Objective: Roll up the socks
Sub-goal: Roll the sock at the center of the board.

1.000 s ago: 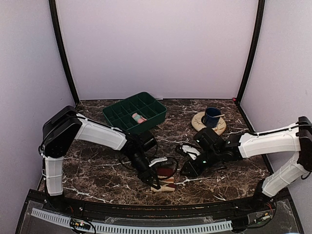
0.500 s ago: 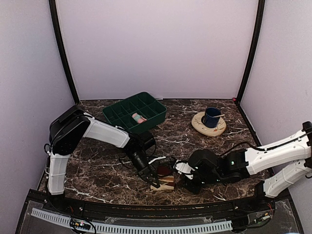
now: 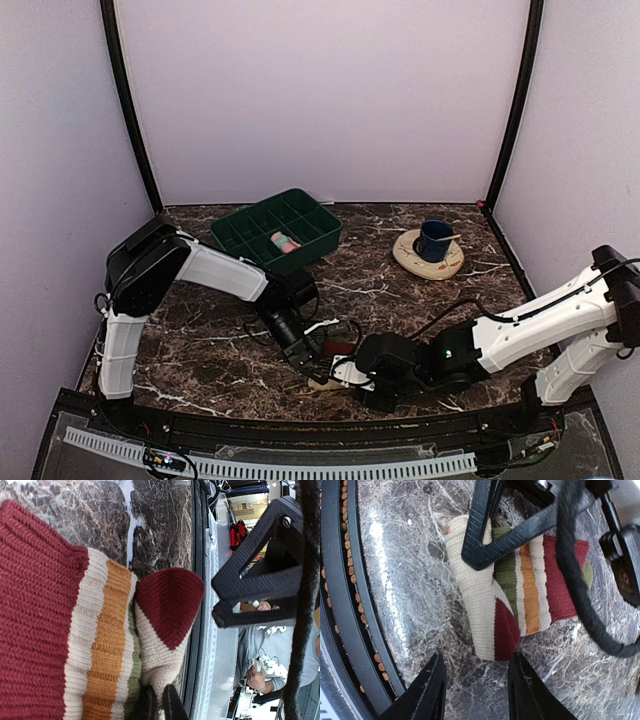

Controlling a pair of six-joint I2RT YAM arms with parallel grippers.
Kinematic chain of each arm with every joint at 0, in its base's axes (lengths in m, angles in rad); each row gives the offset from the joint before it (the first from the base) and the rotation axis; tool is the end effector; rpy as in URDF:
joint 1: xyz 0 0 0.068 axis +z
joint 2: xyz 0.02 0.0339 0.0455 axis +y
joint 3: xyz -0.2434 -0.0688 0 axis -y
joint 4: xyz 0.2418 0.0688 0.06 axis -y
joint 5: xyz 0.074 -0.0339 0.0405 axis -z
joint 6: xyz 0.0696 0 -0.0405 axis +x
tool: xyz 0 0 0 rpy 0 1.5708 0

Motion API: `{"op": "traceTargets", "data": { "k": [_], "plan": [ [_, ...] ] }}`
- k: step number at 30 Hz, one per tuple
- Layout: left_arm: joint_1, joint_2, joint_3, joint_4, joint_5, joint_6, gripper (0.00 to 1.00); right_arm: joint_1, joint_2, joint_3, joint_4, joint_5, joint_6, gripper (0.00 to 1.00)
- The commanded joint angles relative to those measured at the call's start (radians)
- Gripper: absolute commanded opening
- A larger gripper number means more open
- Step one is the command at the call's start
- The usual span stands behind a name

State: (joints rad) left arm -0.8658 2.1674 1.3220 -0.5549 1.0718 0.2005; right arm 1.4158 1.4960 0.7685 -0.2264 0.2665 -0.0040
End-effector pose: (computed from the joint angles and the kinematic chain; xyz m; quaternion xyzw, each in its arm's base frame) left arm 0.1999 -0.3292 0.0680 -0.4729 -0.7157 0.5048 0.0969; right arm 0.0650 0.2975 0.1251 -0.5849 0.7425 0.0989 0.3111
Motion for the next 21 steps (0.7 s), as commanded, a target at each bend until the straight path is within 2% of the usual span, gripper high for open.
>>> {"op": "traceTargets", "data": {
  "k": [1, 13, 21],
  "plan": [
    [0.008, 0.013, 0.028, -0.047, 0.031, 0.026, 0.0, 0.019, 0.038, 0.047, 0.011, 0.042, -0.081, 0.4],
    [0.013, 0.022, 0.04, -0.066, 0.046, 0.039, 0.0, 0.02, 0.147, 0.098, 0.011, 0.055, -0.17, 0.41],
    [0.013, 0.028, 0.04, -0.07, 0.057, 0.042, 0.0, -0.002, 0.167, 0.093, 0.021, 0.054, -0.197, 0.37]
  ]
}}
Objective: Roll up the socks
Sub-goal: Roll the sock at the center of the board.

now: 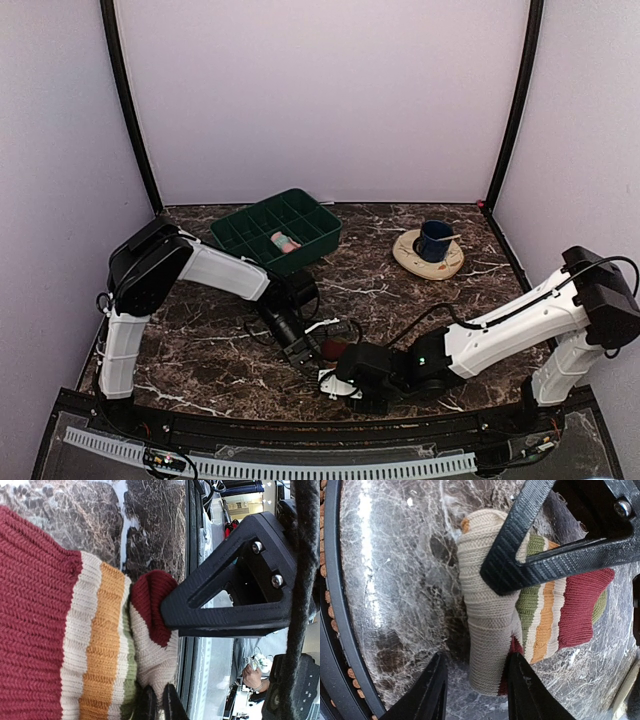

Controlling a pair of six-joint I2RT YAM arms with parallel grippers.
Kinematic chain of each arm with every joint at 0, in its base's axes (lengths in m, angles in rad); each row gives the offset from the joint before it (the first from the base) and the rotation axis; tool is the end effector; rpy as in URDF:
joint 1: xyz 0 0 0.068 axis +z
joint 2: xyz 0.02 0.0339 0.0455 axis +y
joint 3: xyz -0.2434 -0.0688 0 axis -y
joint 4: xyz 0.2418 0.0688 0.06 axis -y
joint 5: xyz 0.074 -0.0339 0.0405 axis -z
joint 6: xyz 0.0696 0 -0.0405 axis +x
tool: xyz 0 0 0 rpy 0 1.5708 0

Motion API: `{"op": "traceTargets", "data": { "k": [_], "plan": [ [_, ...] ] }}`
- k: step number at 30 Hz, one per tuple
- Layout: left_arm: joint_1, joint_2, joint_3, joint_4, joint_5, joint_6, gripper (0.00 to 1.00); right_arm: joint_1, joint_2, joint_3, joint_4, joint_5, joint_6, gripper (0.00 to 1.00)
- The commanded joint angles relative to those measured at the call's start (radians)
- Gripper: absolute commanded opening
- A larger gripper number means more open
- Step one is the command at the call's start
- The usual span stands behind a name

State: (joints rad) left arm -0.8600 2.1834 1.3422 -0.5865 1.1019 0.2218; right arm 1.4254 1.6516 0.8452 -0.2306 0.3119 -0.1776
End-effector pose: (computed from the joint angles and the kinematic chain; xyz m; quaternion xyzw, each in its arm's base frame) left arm 0.2015 -0.3292 0.0680 -0.4697 -0.7093 0.5149 0.1060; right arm 0.0677 0.3152 0.1024 -0.6561 0.6923 0.0306 0.2990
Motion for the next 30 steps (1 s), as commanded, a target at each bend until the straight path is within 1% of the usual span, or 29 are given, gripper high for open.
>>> {"op": "traceTargets", "data": {
  "k": [1, 6, 10, 17, 20, 23, 28, 30],
  "plan": [
    [0.007, 0.014, 0.019, -0.039, 0.029, 0.022, 0.0, -0.015, 0.013, 0.017, 0.025, 0.006, -0.027, 0.37],
    [0.008, 0.019, 0.021, -0.043, 0.034, 0.025, 0.0, -0.037, 0.028, 0.023, 0.017, -0.017, -0.044, 0.31],
    [0.009, 0.019, 0.022, -0.047, 0.033, 0.026, 0.0, -0.06, 0.039, 0.027, 0.007, -0.057, -0.055, 0.24],
    [0.014, 0.019, 0.025, -0.049, 0.044, 0.028, 0.0, -0.095, 0.065, 0.033, -0.015, -0.127, -0.067, 0.18],
    [0.016, 0.019, 0.026, -0.05, 0.042, 0.025, 0.0, -0.115, 0.08, 0.044, -0.037, -0.169, -0.068, 0.13],
    [0.02, 0.017, 0.025, -0.048, 0.028, 0.016, 0.08, -0.131, 0.088, 0.053, -0.053, -0.21, -0.063, 0.08],
    [0.03, -0.014, 0.002, -0.012, -0.021, -0.023, 0.28, -0.155, 0.112, 0.07, -0.087, -0.284, -0.042, 0.05],
    [0.04, -0.043, -0.026, 0.022, -0.033, -0.044, 0.33, -0.164, 0.117, 0.073, -0.097, -0.312, -0.03, 0.04]
  ]
}}
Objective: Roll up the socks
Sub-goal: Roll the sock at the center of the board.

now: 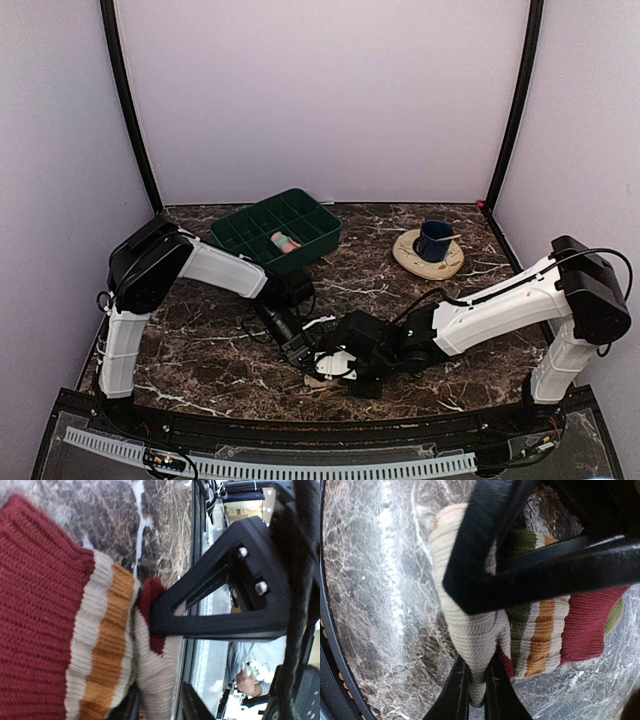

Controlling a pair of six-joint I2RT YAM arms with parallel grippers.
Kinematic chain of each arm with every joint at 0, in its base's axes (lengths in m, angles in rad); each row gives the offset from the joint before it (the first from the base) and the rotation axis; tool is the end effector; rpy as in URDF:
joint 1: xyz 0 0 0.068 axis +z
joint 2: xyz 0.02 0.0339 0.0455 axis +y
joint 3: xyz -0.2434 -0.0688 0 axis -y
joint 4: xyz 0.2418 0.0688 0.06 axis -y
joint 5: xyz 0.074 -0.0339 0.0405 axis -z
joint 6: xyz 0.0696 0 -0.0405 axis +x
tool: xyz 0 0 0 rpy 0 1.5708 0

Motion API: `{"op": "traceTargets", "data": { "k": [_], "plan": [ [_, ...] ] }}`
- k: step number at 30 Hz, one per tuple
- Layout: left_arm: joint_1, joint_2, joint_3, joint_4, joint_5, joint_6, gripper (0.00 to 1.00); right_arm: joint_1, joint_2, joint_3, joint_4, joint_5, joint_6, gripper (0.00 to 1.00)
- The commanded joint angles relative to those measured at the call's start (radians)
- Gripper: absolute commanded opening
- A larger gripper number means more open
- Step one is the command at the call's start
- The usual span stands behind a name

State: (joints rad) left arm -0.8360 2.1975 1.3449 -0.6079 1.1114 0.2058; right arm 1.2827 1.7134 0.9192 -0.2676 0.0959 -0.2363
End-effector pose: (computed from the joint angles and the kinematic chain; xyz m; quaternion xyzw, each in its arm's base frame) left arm 0.2075 -0.3227 0.0638 -0.4474 -0.7213 0.5153 0.1187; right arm 0.1020 0.3209 0.0989 -0.6569 0.7093 0.0855 0.2410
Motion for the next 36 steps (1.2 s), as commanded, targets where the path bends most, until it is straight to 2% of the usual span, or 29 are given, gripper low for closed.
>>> {"op": "traceTargets", "data": {
  "k": [1, 8, 18, 36],
  "plan": [
    [0.023, -0.071, -0.044, 0.057, -0.044, -0.039, 0.34, -0.025, 0.054, 0.0, -0.061, -0.107, 0.035, 0.03],
    [0.058, -0.183, -0.162, 0.188, -0.062, -0.133, 0.41, -0.045, 0.034, -0.008, -0.06, -0.146, 0.074, 0.01],
    [0.077, -0.279, -0.255, 0.269, -0.152, -0.194, 0.43, -0.071, 0.017, -0.011, -0.06, -0.207, 0.133, 0.01],
    [0.082, -0.525, -0.427, 0.485, -0.43, -0.272, 0.44, -0.244, 0.07, 0.036, -0.117, -0.585, 0.189, 0.01]
  ]
}}
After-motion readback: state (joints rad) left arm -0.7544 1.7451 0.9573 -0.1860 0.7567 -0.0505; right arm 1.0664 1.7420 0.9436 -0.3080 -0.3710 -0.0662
